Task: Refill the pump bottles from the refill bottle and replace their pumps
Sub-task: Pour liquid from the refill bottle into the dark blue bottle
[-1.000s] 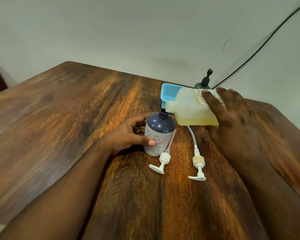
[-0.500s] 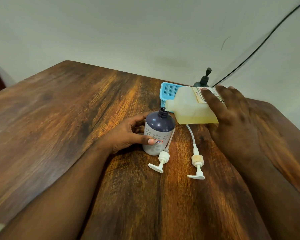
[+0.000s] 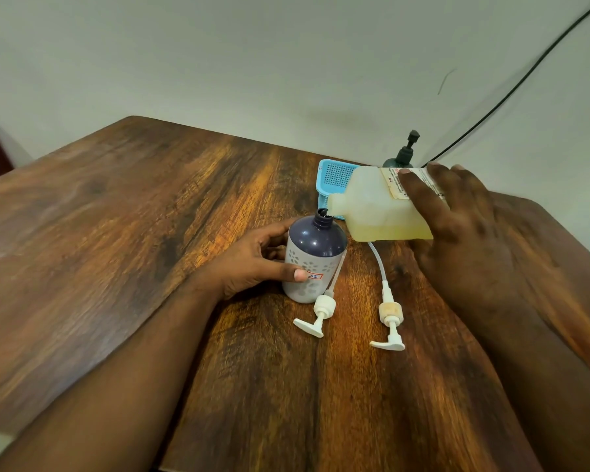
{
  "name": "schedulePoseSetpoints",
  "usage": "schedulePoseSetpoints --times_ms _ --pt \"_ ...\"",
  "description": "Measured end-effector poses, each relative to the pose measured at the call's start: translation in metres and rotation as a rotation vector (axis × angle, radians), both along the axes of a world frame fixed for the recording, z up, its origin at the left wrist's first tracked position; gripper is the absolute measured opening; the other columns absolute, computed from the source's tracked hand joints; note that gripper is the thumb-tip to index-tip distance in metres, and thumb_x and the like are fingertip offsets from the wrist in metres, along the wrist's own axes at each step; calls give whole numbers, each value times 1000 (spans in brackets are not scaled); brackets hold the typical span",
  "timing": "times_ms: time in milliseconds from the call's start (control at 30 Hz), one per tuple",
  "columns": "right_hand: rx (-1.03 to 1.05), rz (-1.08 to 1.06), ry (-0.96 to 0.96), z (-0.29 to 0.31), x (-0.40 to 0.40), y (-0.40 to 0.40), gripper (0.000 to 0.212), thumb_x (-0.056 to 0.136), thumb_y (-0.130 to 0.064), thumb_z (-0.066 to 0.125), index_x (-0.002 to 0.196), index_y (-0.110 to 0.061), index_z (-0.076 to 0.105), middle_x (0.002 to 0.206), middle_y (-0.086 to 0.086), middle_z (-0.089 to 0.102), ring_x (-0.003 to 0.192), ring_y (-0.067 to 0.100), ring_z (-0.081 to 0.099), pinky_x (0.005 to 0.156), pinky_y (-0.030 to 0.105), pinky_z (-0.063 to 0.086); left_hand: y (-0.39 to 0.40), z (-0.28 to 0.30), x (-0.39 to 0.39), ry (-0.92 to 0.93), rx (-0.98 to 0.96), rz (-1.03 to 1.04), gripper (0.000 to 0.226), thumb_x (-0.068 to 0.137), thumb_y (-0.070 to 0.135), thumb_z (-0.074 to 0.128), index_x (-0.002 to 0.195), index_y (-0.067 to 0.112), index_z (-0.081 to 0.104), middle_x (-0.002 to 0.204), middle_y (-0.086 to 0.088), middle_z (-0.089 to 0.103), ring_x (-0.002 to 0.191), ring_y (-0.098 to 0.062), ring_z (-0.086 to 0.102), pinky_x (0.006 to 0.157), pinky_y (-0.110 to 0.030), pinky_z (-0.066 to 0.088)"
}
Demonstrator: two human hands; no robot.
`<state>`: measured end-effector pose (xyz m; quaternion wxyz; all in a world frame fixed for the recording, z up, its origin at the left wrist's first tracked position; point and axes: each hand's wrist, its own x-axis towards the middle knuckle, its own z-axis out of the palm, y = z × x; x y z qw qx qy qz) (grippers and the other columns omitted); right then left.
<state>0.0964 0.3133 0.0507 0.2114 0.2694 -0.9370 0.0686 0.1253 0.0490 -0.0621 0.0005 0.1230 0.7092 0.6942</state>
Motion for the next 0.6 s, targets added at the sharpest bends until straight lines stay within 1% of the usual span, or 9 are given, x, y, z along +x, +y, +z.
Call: schedulePoseSetpoints --times_ms 67,200,300,467,600 --pt "-6 5 2 0 0 0 71 87 -28 61 149 -24 28 157 16 25 145 38 15 111 64 22 0 -1 0 1 -3 -4 72 74 2 81 137 26 54 131 7 65 121 -9 60 91 -18 51" --pt "2 4 9 -2 -1 0 73 86 -25 65 150 -25 28 157 15 25 145 37 15 112 64 22 0 0 0 1 -12 4 71 72 9 82 135 28 56 131 9 65 120 -7 60 91 -16 50" --pt "-1 -1 12 -1 0 0 74 86 -24 66 150 -26 28 157 15 25 145 37 15 112 63 23 0 0 0 -2 -13 1 68 74 5 80 134 30 56 129 11 66 119 -4 61 89 -14 50" --pt "-11 6 9 -1 0 -1 73 86 -25 65 149 -24 29 157 16 25 145 38 15 112 63 22 0 1 0 5 -5 -9 67 74 4 79 132 31 57 129 9 66 119 -7 61 90 -16 50" --pt "1 8 12 0 1 -1 72 86 -27 64 149 -23 30 156 17 26 145 38 17 110 63 24 2 1 1 21 12 -24 67 76 0 78 132 28 56 128 9 67 119 -7 62 90 -15 50"
